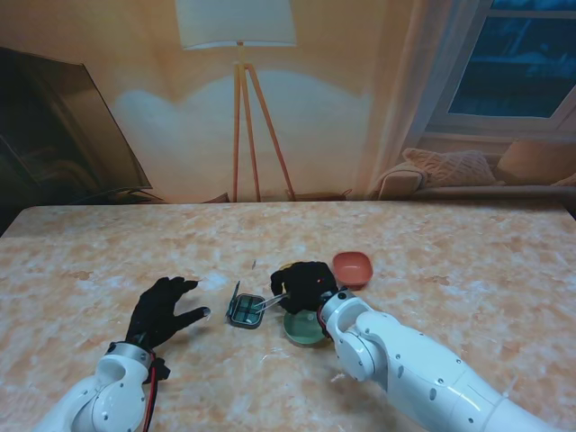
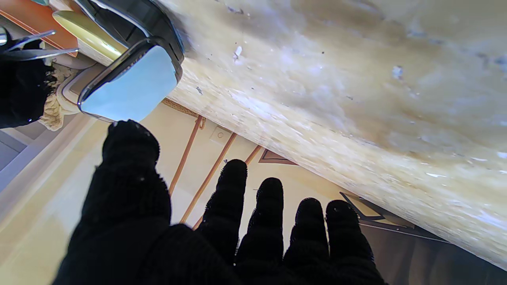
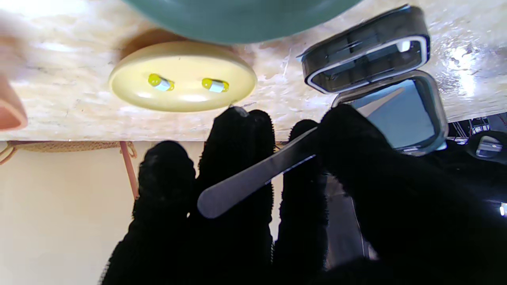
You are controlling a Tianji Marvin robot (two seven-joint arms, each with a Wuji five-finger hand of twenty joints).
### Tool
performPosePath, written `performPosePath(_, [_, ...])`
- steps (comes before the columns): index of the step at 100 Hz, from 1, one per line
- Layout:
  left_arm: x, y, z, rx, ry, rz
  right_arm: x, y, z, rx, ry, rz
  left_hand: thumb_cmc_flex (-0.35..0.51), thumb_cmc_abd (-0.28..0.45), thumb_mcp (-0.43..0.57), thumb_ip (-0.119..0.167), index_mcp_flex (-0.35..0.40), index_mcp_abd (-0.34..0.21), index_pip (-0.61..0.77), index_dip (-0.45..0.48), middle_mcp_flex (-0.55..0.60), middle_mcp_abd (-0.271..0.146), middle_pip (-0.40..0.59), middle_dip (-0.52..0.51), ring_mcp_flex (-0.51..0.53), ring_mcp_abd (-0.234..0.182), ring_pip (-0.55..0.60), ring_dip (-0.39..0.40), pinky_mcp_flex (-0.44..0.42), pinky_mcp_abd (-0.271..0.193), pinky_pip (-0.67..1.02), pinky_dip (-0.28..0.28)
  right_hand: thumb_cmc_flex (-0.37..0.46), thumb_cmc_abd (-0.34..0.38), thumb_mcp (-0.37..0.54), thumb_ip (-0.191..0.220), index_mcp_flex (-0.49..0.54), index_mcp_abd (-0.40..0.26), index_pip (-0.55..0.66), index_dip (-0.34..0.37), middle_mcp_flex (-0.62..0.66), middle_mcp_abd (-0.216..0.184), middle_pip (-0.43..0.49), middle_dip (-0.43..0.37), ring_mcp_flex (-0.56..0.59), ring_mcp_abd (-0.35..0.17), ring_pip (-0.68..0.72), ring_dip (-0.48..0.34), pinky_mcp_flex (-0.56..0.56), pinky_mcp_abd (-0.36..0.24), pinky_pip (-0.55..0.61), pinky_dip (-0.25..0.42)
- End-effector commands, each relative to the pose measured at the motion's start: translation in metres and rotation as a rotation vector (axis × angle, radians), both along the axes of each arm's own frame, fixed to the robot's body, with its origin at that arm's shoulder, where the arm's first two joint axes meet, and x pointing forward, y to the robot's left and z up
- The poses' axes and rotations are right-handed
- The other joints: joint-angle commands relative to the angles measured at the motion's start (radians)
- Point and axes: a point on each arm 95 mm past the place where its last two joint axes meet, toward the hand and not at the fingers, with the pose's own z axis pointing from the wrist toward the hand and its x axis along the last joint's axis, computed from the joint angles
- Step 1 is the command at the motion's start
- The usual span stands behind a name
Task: Refill the pill box with tweezers
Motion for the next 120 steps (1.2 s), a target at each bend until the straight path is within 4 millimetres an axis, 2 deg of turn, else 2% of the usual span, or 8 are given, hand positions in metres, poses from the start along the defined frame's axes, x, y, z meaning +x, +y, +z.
performPosePath(1, [-0.002,-0.002,-0.002,-0.002,0.012,-0.006,-0.005,-0.004,-0.002,-0.008,0.012,0.012,0.014,0.037,-0.019,0.024,0.019,0.001,-0.009,-0.003,0.001,-0.012,0.003,0.006,-0.015,-0.012,-0.001,0.006,-0.012,-0.034,0.001,0.009,0.026,-0.014,0.043,-0.002,0.024,-0.048,0.044,0.014,0.024,0.045,0.012,0.018,0.011,-0.06,0.021,-0.006,0.014,-0.054,0.021,0.014])
performPosePath(41, [0.002,-0.003,0.0,0.012,0.006,-0.028,-0.011,-0.055,0.014,-0.048,-0.015,0.005,0.01,0.029,-0.02,0.023,0.014,0.001,-0.012,-0.005,-0.003,-0.014,0.0,0.004,-0.016,-0.015,-0.004,0.004,-0.01,-0.035,-0.007,0.005,0.029,-0.01,0.038,0.0,0.054,-0.059,0.055,0.008,0.052,0.043,0.017,0.011,0.033,-0.067,0.028,0.008,0.031,-0.059,0.034,0.019])
performPosePath(68, [0.005,-0.007,0.001,0.013,-0.001,-0.041,-0.019,-0.085,0.01,-0.084,0.004,0.0,0.009,0.032,-0.019,0.023,0.015,0.0,-0.012,-0.005,-0.002,-0.015,0.0,0.004,-0.015,-0.016,-0.004,0.004,-0.01,-0.035,-0.01,0.003,0.022,-0.011,0.037,-0.001,0.052,-0.058,0.054,0.007,0.05,0.044,0.018,0.01,0.032,-0.065,0.026,0.015,0.031,-0.054,0.032,0.018])
performPosePath(88, [0.007,-0.01,0.0,0.011,-0.001,-0.049,-0.019,-0.096,0.001,-0.112,0.025,-0.005,0.009,0.031,-0.019,0.023,0.016,-0.001,-0.011,-0.005,-0.002,-0.016,0.0,0.004,-0.015,-0.016,-0.005,0.004,-0.009,-0.035,-0.009,0.004,0.014,-0.013,0.036,-0.002,0.039,-0.053,0.048,0.006,0.037,0.042,0.014,0.009,0.021,-0.062,0.017,0.018,0.024,-0.052,0.025,0.016])
performPosePath(120, [0.005,-0.01,0.001,0.015,0.002,-0.045,-0.011,-0.097,-0.009,-0.141,0.036,-0.015,0.007,0.03,-0.019,0.023,0.013,-0.002,-0.012,-0.006,-0.003,-0.016,0.0,0.004,-0.017,-0.016,-0.005,0.004,-0.01,-0.035,-0.011,0.003,0.002,-0.02,0.036,-0.004,0.014,-0.043,0.041,0.008,0.01,0.042,0.01,0.013,-0.002,-0.055,0.003,0.017,0.004,-0.046,0.008,0.009])
